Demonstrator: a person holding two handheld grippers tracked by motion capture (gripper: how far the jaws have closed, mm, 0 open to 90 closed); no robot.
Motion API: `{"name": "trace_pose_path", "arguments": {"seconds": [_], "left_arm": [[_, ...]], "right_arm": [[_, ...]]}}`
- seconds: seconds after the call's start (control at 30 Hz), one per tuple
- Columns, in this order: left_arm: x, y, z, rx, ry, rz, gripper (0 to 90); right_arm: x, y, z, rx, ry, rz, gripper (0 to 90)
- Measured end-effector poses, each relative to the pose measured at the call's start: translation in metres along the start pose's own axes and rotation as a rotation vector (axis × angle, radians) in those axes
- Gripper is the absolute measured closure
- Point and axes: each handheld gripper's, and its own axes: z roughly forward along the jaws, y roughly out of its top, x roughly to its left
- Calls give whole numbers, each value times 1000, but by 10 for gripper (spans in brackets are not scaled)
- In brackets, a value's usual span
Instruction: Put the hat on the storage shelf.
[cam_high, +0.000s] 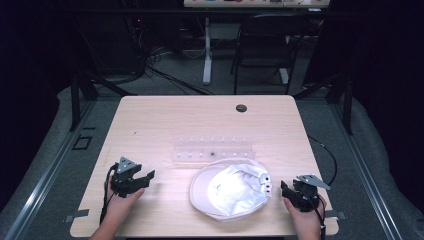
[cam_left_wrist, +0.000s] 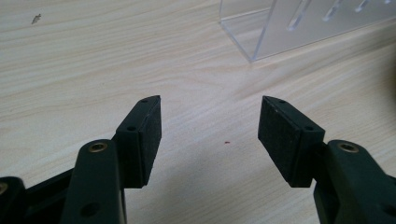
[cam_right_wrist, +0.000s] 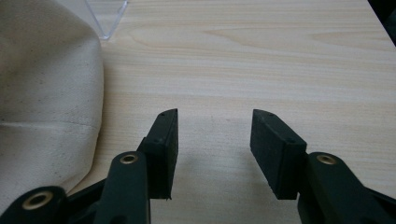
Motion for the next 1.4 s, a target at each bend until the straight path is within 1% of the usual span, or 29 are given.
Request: {"name": "trace_pose_path", "arguments": {"seconds": [0.1, 0.17, 0.23, 0.27, 0.33, 0.37, 0.4, 0.5, 0.57, 0.63, 0.7, 0.73, 0.8, 0.87, 0.9, 0.97, 1.03, 1.1, 1.13, 1.2, 1.23, 1.33, 1.4], "left_arm": [[0, 1, -1, 1, -5, 0, 400], [-1, 1, -1, -1, -6, 3, 400], [-2, 1, 0, 5, -1, 3, 400], [-2, 1, 0, 6, -2, -2, 400], [-3, 2, 1, 5, -1, 5, 400], [-4, 2, 1, 2, -2, 4, 400], [-4, 2, 1, 5, -6, 11, 400], [-6, 2, 1, 6, -11, 12, 400], [-5, 2, 1, 7, -16, 13, 400], [-4, 3, 1, 8, -22, 16, 400], [-5, 3, 1, 6, -23, 11, 400], [-5, 4, 0, 4, -22, 10, 400], [-5, 4, -2, -1, -22, 14, 400], [-5, 4, -2, -3, -20, 17, 400], [-5, 4, -2, -5, -15, 18, 400], [-5, 4, -2, -4, -19, 17, 400], [-5, 4, -2, -3, -23, 18, 400], [-6, 4, -1, 0, -29, 15, 401], [-6, 4, -1, 2, -32, 16, 401], [-6, 4, -1, 6, -34, 21, 401], [-6, 4, 0, 7, -34, 20, 401], [-7, 4, 0, 5, -33, 19, 401], [-7, 4, 0, 4, -32, 20, 401]], "right_arm": [[-1, 0, -3, -7, 1, -1, 513], [-2, 0, -5, -3, -3, 10, 505], [-3, 2, -5, 30, 6, 27, 488], [-4, 2, -4, 56, 17, 37, 487], [-3, 2, -3, 91, 28, 44, 490], [-2, 3, -3, 103, 20, 38, 492], [-2, 4, -4, 109, 23, 36, 492], [1, 9, -8, 112, 26, 25, 493], [4, 14, -11, 118, 40, 17, 495], [6, 19, -14, 127, 41, -9, 495], [7, 24, -15, 133, 16, -42, 498], [7, 26, -16, 137, 20, -47, 497], [7, 32, -18, 150, 37, -39, 497], [8, 34, -19, 152, 43, -33, 497], [9, 39, -21, 169, 56, -37, 500], [10, 43, -23, 191, 67, -47, 506], [12, 47, -25, 200, 78, -53, 522], [14, 53, -29, 223, 89, -42, 532], [14, 56, -30, 240, 102, -41, 534], [16, 61, -32, 262, 121, -42, 538], [17, 63, -33, 274, 127, -50, 544], [18, 68, -35, 289, 140, -53, 559], [18, 71, -35, 291, 149, -45, 562]]}}
